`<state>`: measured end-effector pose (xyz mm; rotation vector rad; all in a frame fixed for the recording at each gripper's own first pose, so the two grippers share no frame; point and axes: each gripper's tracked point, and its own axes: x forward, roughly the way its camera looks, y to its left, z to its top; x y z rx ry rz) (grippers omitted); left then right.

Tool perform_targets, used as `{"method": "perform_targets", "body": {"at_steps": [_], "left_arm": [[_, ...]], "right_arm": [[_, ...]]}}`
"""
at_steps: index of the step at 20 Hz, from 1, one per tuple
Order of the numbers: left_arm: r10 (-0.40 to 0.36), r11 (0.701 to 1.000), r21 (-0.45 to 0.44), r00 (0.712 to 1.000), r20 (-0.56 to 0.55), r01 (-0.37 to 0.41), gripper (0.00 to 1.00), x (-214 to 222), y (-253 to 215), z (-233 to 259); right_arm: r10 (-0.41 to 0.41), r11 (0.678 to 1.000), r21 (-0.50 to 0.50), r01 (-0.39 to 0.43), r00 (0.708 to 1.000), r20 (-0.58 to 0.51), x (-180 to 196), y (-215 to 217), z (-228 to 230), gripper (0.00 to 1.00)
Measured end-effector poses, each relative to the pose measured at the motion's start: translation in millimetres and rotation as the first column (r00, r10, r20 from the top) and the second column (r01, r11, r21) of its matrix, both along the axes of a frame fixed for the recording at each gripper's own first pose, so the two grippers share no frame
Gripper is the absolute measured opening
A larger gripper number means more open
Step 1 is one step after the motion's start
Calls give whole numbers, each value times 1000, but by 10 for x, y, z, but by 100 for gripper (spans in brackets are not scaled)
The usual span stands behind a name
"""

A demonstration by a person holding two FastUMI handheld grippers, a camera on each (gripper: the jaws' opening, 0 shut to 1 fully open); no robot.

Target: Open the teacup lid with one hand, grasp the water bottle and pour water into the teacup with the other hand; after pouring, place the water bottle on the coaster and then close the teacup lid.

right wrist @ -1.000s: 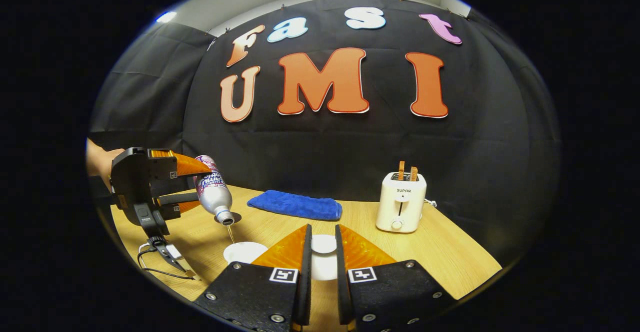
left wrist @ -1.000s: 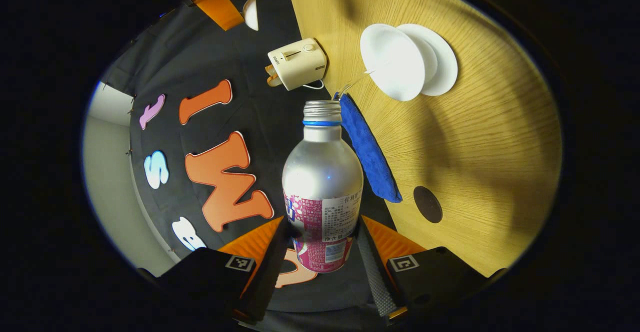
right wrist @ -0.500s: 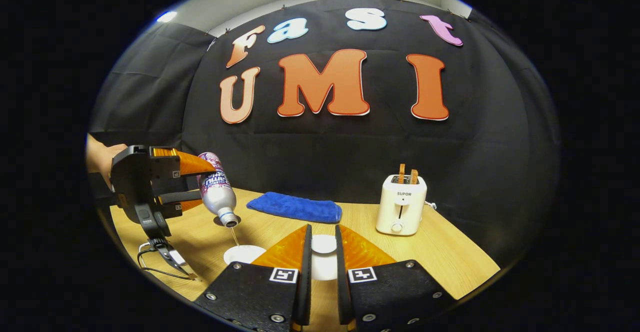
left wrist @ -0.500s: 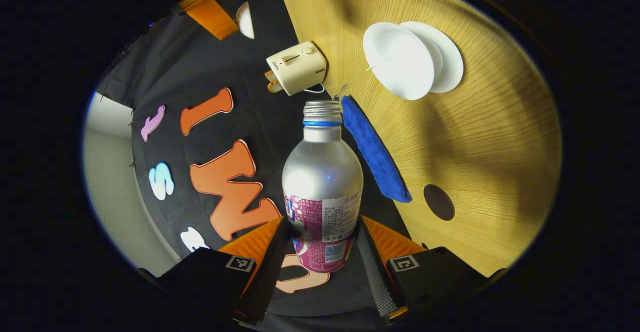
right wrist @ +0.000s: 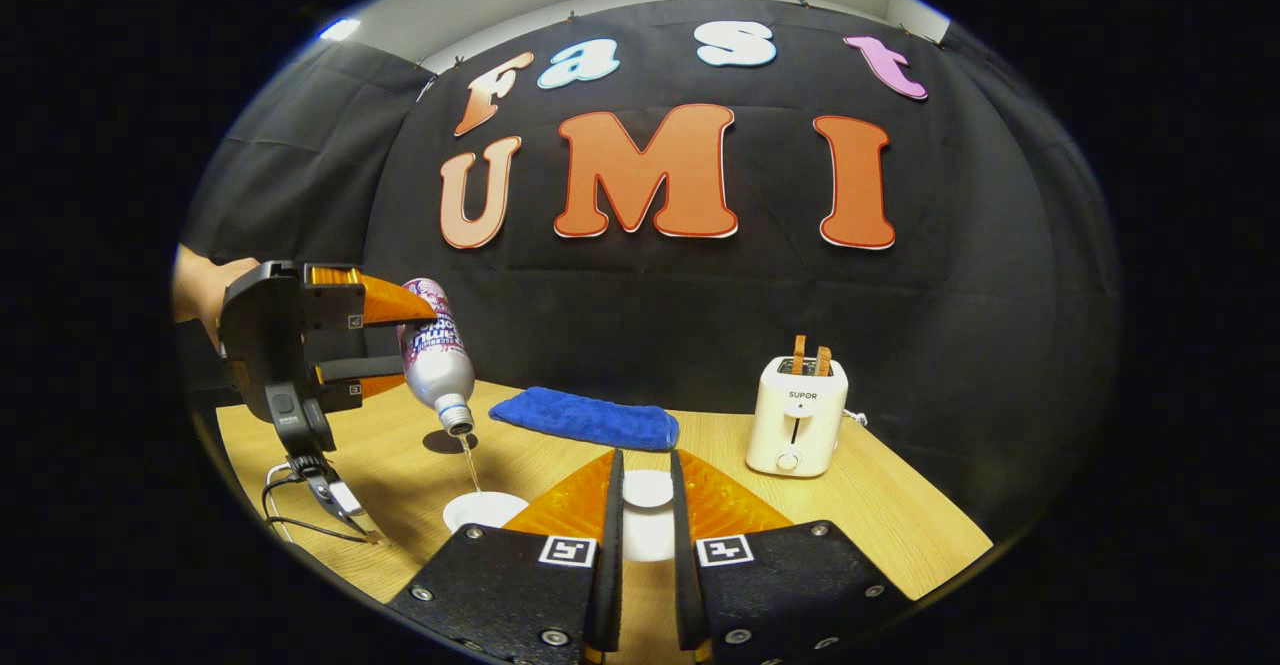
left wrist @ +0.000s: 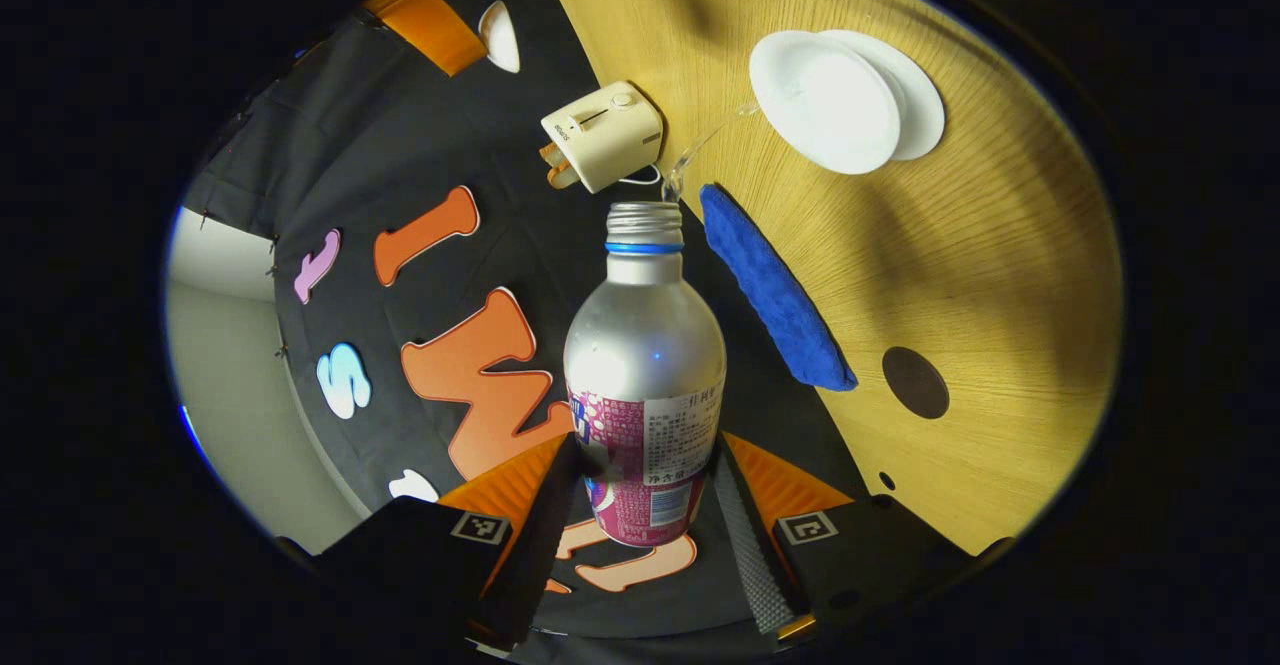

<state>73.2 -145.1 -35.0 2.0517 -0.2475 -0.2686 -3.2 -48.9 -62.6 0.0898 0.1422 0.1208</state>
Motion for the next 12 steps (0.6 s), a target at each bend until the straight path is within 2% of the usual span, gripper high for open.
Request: {"method": "perform_targets", "body": {"at_steps": [3, 7, 12], "left_arm": [[-12, 1000, 17, 1000, 20, 12, 80, -16, -30, 41], [-25, 999, 39, 999, 36, 23, 84, -28, -57, 31], [-37, 996, 76, 999, 34, 34, 82, -68, -59, -105]], "right_arm": [[6, 1000, 5, -6, 1000, 1, 3, 14, 10, 22], [-2, 1000, 1, 2, 1000, -5, 4, 19, -30, 22], [3, 1000, -10, -4, 1000, -11, -6, 66, -39, 22]]}}
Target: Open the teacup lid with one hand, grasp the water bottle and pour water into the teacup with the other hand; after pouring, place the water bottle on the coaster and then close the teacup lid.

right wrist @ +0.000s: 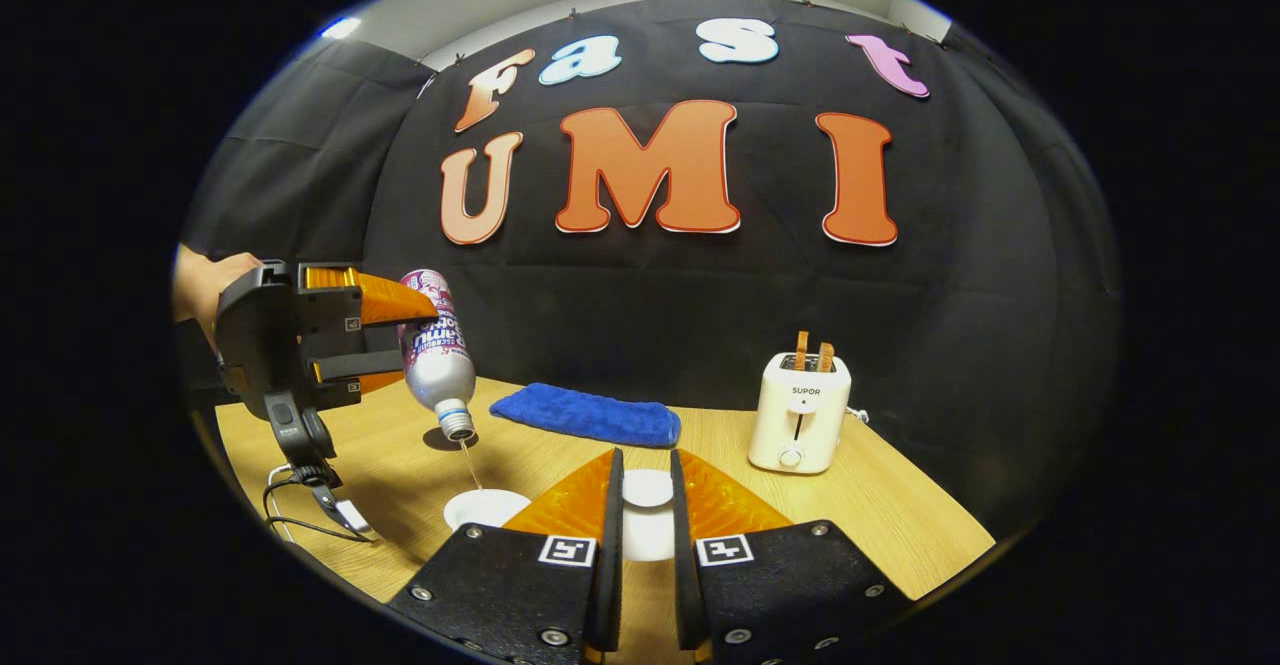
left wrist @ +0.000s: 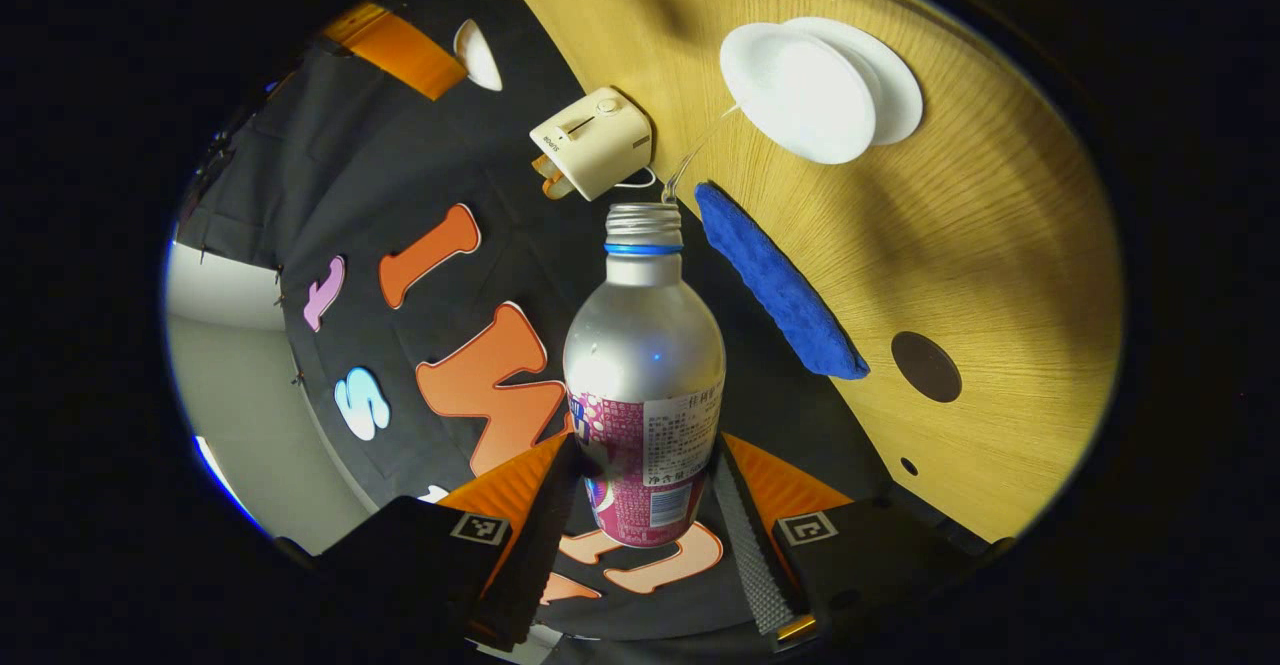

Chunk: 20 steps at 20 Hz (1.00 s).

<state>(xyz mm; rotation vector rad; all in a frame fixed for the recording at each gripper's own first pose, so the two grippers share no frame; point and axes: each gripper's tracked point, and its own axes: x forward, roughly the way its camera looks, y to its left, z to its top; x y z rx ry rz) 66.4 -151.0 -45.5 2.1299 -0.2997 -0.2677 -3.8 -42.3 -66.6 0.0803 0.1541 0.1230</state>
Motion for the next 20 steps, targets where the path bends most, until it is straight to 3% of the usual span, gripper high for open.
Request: {"method": "perform_targets", "body": {"at_steps": [11, 12, 14, 16, 17, 18, 20], "left_arm": [[-51, 998, 35, 999, 7, 51, 82, -78, -116, -126], [-52, 998, 22, 999, 7, 52, 80, -82, -107, -125], [-52, 999, -17, 999, 6, 52, 84, -70, -95, -115], [-53, 997, -61, 999, 8, 53, 83, -68, -59, -131], [-51, 995, -89, 999, 10, 52, 84, -56, -33, -129], [-54, 991, -124, 998, 13, 55, 80, -69, -17, -98], [-59, 974, -217, 998, 16, 61, 82, -70, 32, -41]], "right_arm": [[26, 1000, 1, -26, 1000, -12, -4, 178, -4, 22], [27, 1000, 0, -27, 1000, -14, -5, 188, -5, 22], [25, 1000, -1, -25, 1000, -14, -13, 203, -4, 22], [24, 1000, -1, -24, 1000, -17, 2, 231, -10, 22], [27, 1000, -2, -27, 999, -20, 6, 256, -18, 22], [26, 1000, -1, -26, 999, -20, 15, 273, -10, 22], [30, 1000, -1, -30, 999, -21, 41, 318, 0, 22]]}}
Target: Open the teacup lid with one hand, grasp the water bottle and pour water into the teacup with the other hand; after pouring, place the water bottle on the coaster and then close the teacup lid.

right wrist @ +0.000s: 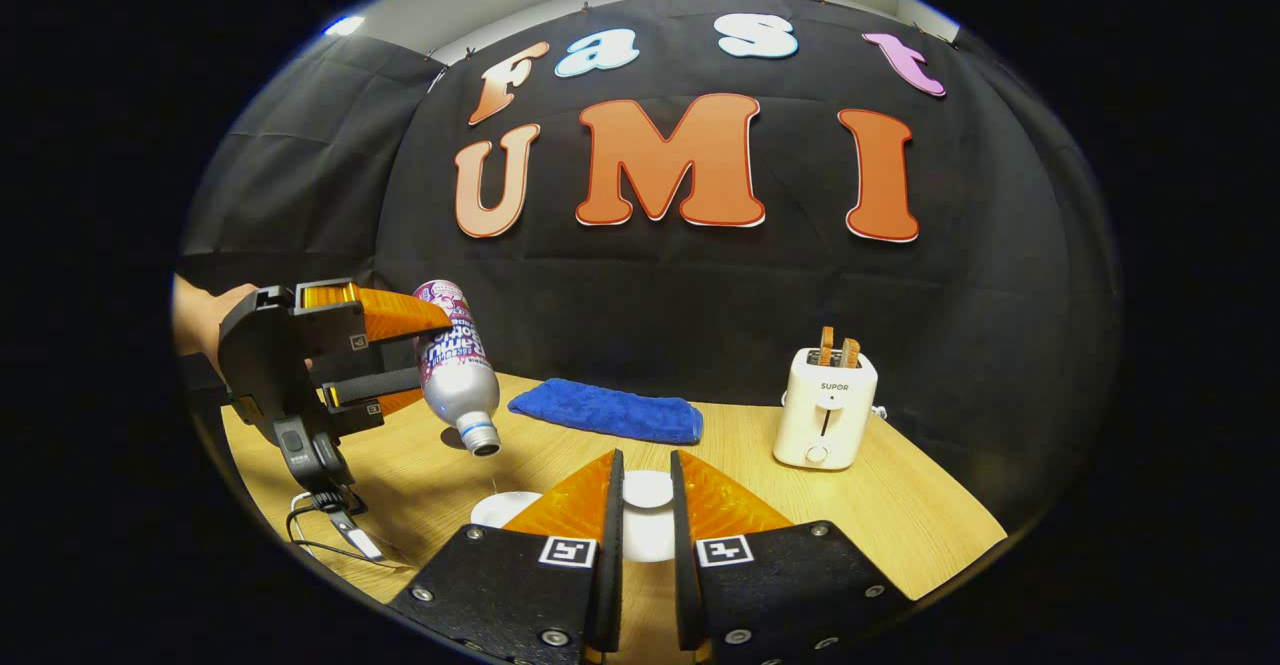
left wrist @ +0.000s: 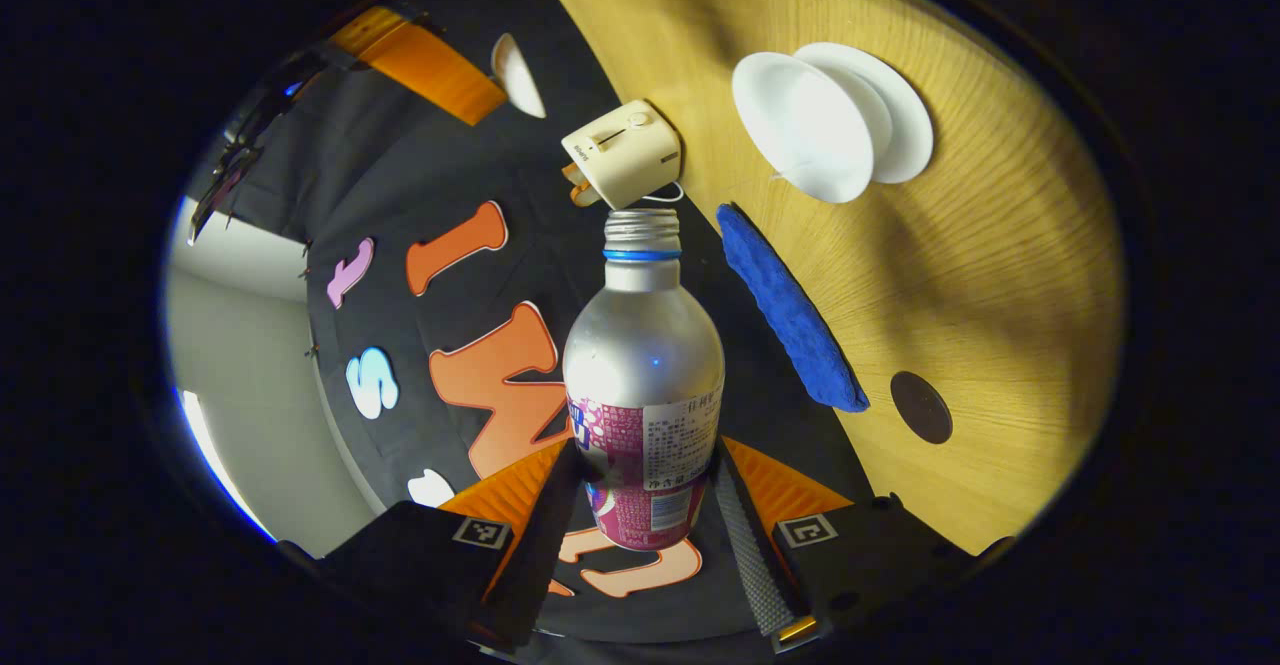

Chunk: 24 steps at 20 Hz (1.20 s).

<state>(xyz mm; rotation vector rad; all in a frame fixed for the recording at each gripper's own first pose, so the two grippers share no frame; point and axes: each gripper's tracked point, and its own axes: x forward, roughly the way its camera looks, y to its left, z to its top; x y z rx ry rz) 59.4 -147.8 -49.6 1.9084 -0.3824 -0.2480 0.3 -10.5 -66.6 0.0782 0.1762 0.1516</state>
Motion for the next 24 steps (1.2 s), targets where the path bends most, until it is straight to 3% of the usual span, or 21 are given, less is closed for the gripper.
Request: {"method": "perform_targets", "body": {"at_steps": [3, 5, 9, 11, 13, 14, 16, 17, 19, 22, 23, 24], "left_arm": [[13, 982, -190, 1000, -4, -14, 78, 20, 162, 156], [38, 942, -332, 999, -4, -37, 81, 67, 300, 282], [73, 802, -592, 997, -29, -76, 77, 217, 592, 438], [76, 721, -688, 996, -41, -84, 81, 350, 630, 526], [71, 620, -776, 993, -96, -119, 77, 517, 632, 553], [73, 561, -813, 988, -137, -155, 81, 599, 666, 539], [55, 421, -878, 973, -226, -228, 77, 666, 741, 435], [43, 351, -900, 964, -261, -259, 81, 690, 748, 412], [20, 230, -924, 951, -309, -305, 81, 810, 791, 303], [-86, 51, -913, 909, -407, -404, 77, 969, 798, 89], [-114, -7, -899, 893, -435, -438, 81, 1021, 788, 38], [-130, -64, -886, 884, -449, -460, 77, 1122, 799, -42]], "right_arm": [[6, 1000, -3, -6, 1000, 1, 43, 74, 35, 22], [9, 1000, -1, -9, 1000, 6, 80, 126, 81, 22], [19, 1000, -12, -19, 1000, 12, 149, 241, 127, 22], [27, 999, -18, -26, 1000, 9, 188, 315, 127, 22], [36, 999, -23, -36, 999, 5, 231, 400, 119, 22], [41, 999, -22, -41, 999, 2, 250, 446, 118, 22], [52, 998, -22, -52, 999, -2, 279, 524, 103, 22], [57, 998, -25, -57, 998, -7, 297, 552, 86, 22], [60, 998, -27, -60, 998, -13, 334, 588, 73, 22], [67, 997, -27, -68, 997, -25, 364, 634, 22, 22], [67, 997, -35, -68, 997, -31, 369, 637, -24, 23], [69, 997, -45, -71, 997, -39, 376, 643, -63, 23]]}}
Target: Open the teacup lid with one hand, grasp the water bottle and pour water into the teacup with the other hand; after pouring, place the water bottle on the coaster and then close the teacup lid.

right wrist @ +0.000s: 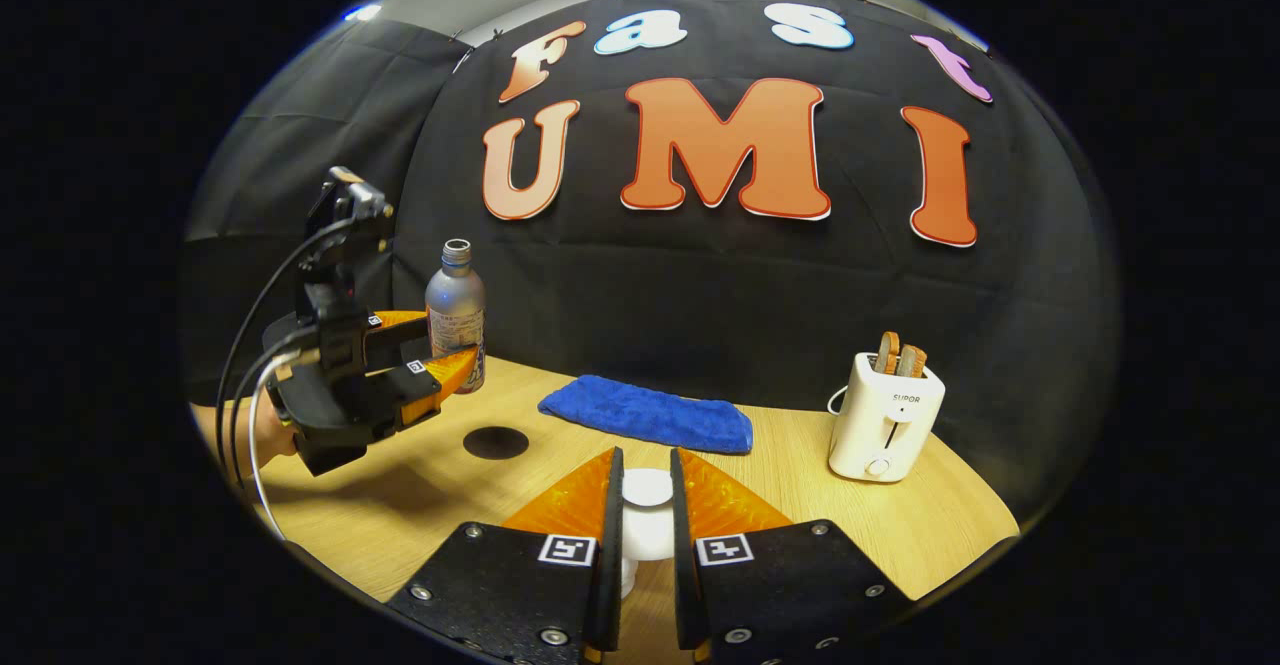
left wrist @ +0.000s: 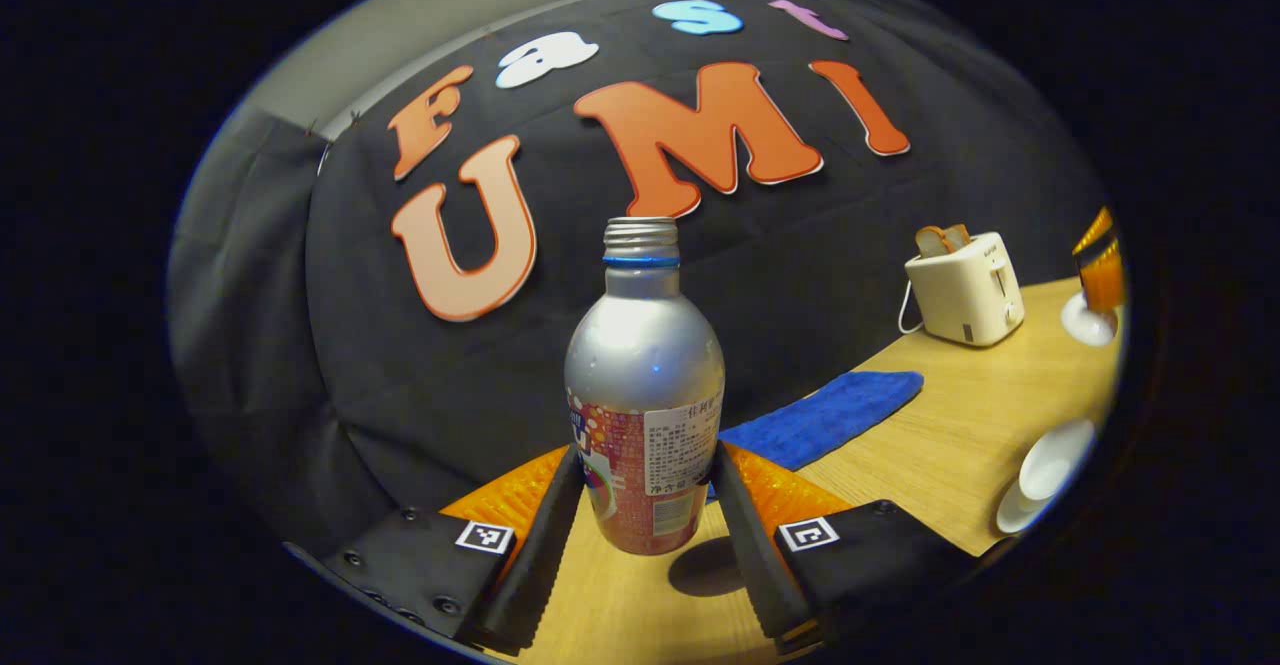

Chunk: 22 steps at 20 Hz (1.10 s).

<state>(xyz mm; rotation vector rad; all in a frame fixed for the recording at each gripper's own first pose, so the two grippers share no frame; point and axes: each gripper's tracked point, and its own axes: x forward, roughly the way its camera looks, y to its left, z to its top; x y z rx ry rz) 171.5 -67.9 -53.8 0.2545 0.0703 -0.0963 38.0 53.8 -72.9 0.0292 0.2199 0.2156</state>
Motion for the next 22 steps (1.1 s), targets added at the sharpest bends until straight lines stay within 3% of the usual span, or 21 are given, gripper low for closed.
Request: {"method": "perform_targets", "body": {"at_steps": [2, 4, 7, 17, 18, 22], "left_arm": [[7, 995, -96, 999, -51, -12, 81, 137, 9, -140], [-3, 984, -178, 994, -112, -17, 77, 223, 29, -329], [-39, 950, -311, 976, -214, -30, 81, 271, 13, -537], [-39, 938, -339, 945, -324, -78, 78, 423, 2, -985], [-44, 937, -340, 943, -329, -75, 84, 421, -26, -1000], [-44, 939, -334, 936, -349, -80, 83, 405, -35, -1020]], "right_arm": [[1, 1000, -10, -1, 1000, -17, 1, -11, -75, 23], [3, 1000, -9, -3, 1000, -27, 12, -3, -99, 23], [12, 1000, -7, -12, 999, -45, 25, 13, -175, 23], [40, 999, -5, -41, 997, -66, 25, 72, -259, 23], [42, 999, -4, -43, 997, -68, 19, 81, -266, 23], [63, 998, 8, -62, 994, -85, 1, 171, -325, 22]]}}
